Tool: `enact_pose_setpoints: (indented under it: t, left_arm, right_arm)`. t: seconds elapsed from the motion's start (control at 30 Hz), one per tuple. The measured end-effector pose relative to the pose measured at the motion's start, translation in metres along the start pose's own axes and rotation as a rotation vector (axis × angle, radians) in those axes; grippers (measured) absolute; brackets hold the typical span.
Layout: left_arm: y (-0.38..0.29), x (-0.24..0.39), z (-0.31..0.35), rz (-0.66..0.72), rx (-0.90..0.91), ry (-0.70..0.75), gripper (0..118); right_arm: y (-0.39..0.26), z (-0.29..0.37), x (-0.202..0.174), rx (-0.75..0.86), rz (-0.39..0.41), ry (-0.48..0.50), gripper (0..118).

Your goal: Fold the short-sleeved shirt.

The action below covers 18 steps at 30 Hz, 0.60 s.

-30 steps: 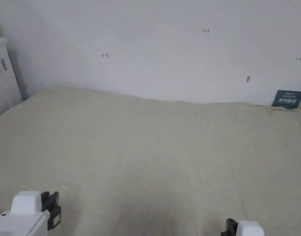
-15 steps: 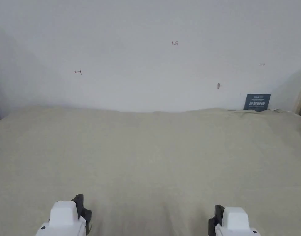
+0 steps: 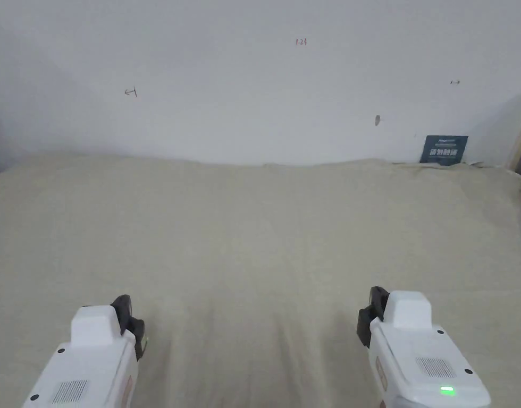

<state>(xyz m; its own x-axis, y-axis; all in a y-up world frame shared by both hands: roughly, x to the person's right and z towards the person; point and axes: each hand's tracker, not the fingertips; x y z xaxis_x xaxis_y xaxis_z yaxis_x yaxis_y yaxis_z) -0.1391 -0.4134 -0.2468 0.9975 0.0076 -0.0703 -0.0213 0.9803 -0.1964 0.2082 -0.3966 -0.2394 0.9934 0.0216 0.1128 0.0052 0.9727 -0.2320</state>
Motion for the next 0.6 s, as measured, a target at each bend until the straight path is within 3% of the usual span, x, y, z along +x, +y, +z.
enact_pose_setpoints:
  t: [0.6]
  left_arm:
    - [0.031,0.007,-0.002,-0.016,0.067,-0.013,0]
  right_arm:
    - [0.009,-0.002,-0.008,0.014,0.007,0.034,0]
